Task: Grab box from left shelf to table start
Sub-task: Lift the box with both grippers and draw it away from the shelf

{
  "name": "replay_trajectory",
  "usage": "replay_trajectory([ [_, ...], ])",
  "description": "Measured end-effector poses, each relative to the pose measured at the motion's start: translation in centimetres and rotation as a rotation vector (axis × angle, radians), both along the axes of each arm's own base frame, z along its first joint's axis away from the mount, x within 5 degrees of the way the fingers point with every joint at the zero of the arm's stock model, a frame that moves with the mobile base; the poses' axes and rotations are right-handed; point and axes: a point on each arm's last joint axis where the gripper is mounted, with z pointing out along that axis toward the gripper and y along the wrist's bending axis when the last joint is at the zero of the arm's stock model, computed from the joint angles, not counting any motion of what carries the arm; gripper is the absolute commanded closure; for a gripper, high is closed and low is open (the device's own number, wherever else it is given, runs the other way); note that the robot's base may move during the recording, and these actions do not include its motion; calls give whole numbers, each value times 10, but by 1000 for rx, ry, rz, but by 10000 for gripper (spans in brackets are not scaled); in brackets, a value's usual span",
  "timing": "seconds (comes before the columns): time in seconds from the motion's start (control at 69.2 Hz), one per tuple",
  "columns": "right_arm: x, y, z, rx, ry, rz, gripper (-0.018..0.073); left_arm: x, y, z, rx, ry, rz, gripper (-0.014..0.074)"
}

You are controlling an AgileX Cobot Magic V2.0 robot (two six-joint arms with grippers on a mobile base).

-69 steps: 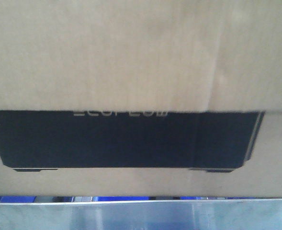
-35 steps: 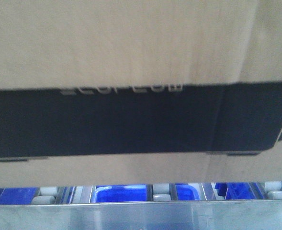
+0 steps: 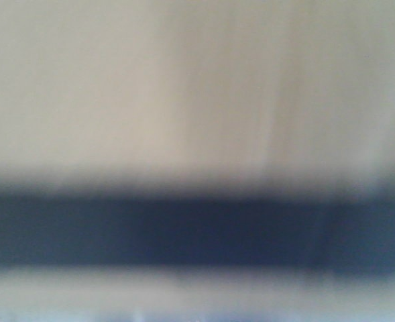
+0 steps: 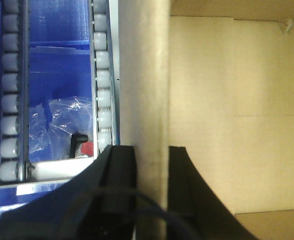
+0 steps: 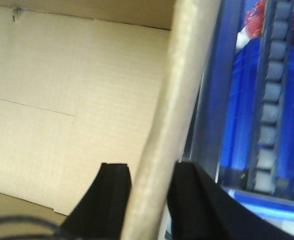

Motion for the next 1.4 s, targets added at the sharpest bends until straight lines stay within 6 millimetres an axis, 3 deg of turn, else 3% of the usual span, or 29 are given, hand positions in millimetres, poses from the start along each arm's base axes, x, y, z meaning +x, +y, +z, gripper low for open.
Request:
replay_trajectory([
  [0.144,-20,0,-5,10,-34,3,540,-17,4,-3,-8,-32,-3,688],
  [0.809,-90,3,10,55,-348,27,540,-101,22,4,-53,-314,-12,688],
  [1.112,-113,6,14,76,-472,52,540,-124,28,3,-66,-408,-7,688],
  [1.401,-122,6,14,78,-509,53,540,-127,29,4,-66,-425,-8,688],
])
